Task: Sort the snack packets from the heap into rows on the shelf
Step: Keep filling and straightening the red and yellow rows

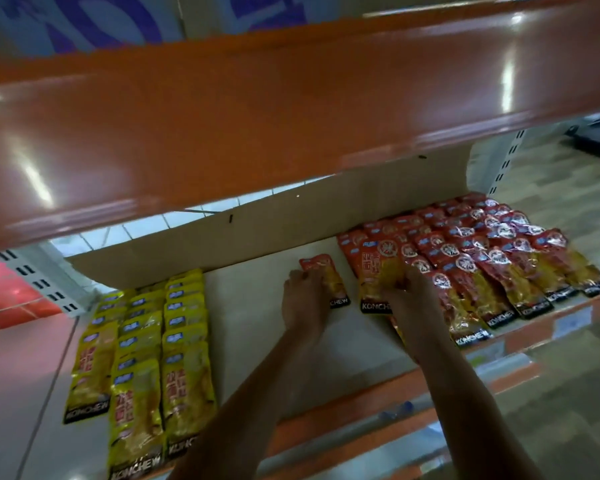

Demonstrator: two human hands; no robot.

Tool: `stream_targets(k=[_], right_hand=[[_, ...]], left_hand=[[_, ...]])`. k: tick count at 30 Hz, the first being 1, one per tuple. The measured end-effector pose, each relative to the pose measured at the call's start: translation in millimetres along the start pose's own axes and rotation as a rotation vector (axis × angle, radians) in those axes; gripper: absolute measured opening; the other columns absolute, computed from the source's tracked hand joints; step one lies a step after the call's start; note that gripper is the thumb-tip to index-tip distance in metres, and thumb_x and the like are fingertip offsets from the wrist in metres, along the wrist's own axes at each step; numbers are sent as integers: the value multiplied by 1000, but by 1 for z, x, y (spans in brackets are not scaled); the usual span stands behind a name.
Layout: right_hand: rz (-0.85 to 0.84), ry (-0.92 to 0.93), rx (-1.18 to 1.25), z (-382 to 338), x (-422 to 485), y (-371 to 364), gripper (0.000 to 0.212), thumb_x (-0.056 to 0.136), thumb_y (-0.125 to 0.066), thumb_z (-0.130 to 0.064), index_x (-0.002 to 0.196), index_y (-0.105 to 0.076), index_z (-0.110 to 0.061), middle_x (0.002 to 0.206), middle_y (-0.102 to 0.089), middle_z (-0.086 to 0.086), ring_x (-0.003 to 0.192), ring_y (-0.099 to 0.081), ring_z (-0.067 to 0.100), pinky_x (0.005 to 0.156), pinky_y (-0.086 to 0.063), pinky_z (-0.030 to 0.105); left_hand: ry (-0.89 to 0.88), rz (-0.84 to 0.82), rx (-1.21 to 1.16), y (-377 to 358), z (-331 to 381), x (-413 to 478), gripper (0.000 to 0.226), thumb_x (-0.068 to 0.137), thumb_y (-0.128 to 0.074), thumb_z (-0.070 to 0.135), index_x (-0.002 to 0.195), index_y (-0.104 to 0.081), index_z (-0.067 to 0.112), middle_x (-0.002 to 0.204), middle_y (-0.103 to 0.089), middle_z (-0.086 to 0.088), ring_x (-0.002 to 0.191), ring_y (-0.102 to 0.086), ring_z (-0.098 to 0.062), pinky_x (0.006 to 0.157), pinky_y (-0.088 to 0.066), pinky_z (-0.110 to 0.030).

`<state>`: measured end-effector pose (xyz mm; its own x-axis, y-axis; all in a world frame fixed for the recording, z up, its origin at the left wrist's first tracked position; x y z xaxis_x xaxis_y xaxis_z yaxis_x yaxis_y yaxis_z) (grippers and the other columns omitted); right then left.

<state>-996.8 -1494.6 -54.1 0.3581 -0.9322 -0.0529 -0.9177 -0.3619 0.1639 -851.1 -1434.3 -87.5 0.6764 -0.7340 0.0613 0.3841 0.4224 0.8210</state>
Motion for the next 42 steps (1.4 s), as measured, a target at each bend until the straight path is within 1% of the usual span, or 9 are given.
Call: stream_targets(k=[5, 10, 15, 20, 26, 29, 32, 36, 42], right_hand=[[-49, 63, -12, 1, 28, 13, 14, 76, -60, 2, 88, -59, -5, 85, -64, 22, 75, -60, 35, 73, -51, 51], [-75, 0, 16, 7, 45, 22, 26, 79, -64, 0, 95, -59, -20, 80, -62, -6, 80, -63, 23, 72, -53, 43], [-110, -43, 27, 10, 57, 29, 55, 81, -68, -6, 130, -47, -17, 107, -65, 2, 95, -63, 19, 78, -54, 38], [-143, 28, -19, 5, 64, 27, 44, 84, -67, -11, 124, -54, -23, 95, -64, -7, 83, -63, 13, 59, -50, 27], [-121, 131, -158, -12, 76, 16, 33, 80, -73, -23, 109, -57, -20, 92, -58, -9, 74, -57, 6, 62, -48, 29], [-234, 240, -140, -21, 81, 5, 15, 82, -70, -23, 94, -62, -28, 82, -62, -11, 69, -60, 9, 60, -48, 25], [-280, 271, -121, -22, 85, -9, 24, 82, -71, -25, 105, -65, -23, 93, -66, -9, 84, -62, 6, 69, -48, 22], [-297, 240, -174, -17, 96, -23, 48, 82, -72, -33, 123, -57, -14, 108, -63, -4, 97, -61, 12, 78, -52, 27], [-213, 558, -632, -6, 97, -36, 34, 94, -52, -18, 127, -57, -12, 122, -61, 10, 116, -53, 25, 92, -40, 27]], left_hand=[[22, 109, 152, -6, 5, 21, 31, 94, -51, 23, 124, -58, 21, 132, -44, -9, 116, -44, -28, 87, -48, -39], [-5, 98, 205, -13, 8, 42, 35, 93, -49, 24, 127, -58, 24, 133, -48, -8, 115, -45, -29, 93, -42, -36], [11, 107, 231, -18, 12, 53, 33, 93, -50, 25, 124, -60, 23, 134, -50, -7, 116, -46, -30, 93, -42, -37], [16, 134, 176, -18, 9, 52, 41, 93, -54, 23, 133, -51, 28, 136, -45, -8, 121, -43, -32, 95, -43, -40], [-278, 514, -182, 3, 23, 30, 39, 97, -46, 21, 135, -49, 11, 133, -51, -10, 121, -49, -24, 97, -44, -30], [-374, 344, -205, 13, 28, 23, 45, 95, -45, 36, 137, -47, 20, 131, -54, -3, 118, -48, -7, 95, -38, -15], [-297, 118, -211, 16, 27, 22, 54, 87, -60, 31, 139, -43, 26, 127, -60, 3, 112, -57, -10, 94, -48, -27], [-125, 104, -323, 18, 16, 21, 29, 84, -68, 21, 113, -65, 26, 86, -66, 20, 85, -65, -1, 71, -48, -10], [222, 198, -560, 8, 1, 23, 9, 83, -70, 33, 92, -69, 30, 86, -68, 14, 80, -68, -5, 69, -56, -23]])
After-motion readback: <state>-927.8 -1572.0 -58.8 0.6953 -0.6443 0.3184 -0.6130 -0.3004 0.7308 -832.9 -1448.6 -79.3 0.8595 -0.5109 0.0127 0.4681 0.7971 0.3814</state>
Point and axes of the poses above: each hand's wrist, its own x-axis towards the middle knuckle, its own y-axis out of the back of the hand, z = x × y, the point moved 1 cm from there along x, towards the middle knuckle
